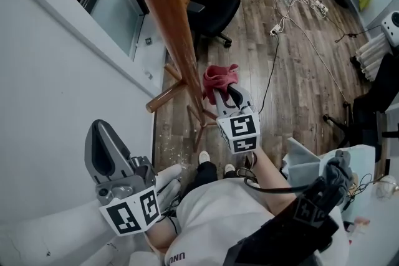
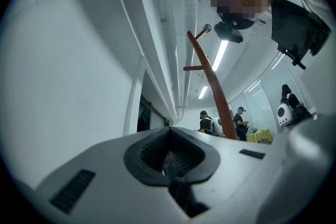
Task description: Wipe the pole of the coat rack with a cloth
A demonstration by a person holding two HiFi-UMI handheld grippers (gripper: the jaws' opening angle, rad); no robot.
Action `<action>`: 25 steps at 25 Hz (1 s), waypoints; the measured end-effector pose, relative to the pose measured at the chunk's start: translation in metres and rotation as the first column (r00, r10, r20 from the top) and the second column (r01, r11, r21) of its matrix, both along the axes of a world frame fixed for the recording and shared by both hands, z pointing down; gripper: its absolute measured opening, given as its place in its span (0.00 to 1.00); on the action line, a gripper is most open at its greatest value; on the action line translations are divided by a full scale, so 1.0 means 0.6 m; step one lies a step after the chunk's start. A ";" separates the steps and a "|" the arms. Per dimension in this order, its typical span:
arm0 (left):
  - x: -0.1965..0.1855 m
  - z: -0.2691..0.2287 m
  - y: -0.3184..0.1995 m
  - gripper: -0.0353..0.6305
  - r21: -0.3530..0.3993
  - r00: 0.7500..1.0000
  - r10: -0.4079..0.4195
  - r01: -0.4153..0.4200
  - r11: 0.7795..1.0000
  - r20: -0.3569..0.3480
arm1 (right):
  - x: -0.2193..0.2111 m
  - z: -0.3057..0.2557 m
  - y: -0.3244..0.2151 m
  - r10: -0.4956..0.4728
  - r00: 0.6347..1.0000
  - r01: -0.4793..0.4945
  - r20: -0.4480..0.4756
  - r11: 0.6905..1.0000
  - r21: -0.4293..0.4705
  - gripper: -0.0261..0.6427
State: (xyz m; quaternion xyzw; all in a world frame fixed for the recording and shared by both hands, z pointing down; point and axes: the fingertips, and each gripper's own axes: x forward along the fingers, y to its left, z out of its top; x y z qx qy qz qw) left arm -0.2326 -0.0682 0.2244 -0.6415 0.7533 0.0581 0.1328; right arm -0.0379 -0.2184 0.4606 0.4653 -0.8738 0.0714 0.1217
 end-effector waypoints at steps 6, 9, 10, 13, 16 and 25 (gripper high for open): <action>0.005 0.002 0.001 0.08 0.001 1.000 0.004 -0.004 1.000 0.001 | 0.012 -0.002 -0.005 0.018 1.000 -0.018 -0.003 1.000 0.008 0.15; 0.010 0.001 0.001 0.08 0.000 1.000 0.006 -0.006 1.000 0.003 | 0.021 -0.005 -0.009 0.030 1.000 -0.030 -0.003 0.999 0.014 0.15; 0.011 0.001 0.001 0.08 -0.001 1.000 0.007 -0.007 1.000 0.004 | 0.023 -0.007 -0.011 0.034 0.999 -0.034 -0.003 0.999 0.016 0.15; 0.010 0.000 0.001 0.08 -0.002 1.000 0.005 -0.005 1.000 0.004 | 0.029 -0.012 -0.017 0.046 0.999 -0.046 -0.001 0.999 0.023 0.15; 0.008 0.000 0.000 0.08 -0.003 1.000 0.004 -0.004 1.000 0.004 | 0.035 -0.014 -0.023 0.058 0.998 -0.058 0.001 0.998 0.026 0.15; 0.007 0.003 -0.003 0.08 -0.005 1.000 0.008 -0.008 1.000 0.004 | 0.046 -0.019 -0.033 0.080 0.997 -0.080 0.001 0.996 0.038 0.15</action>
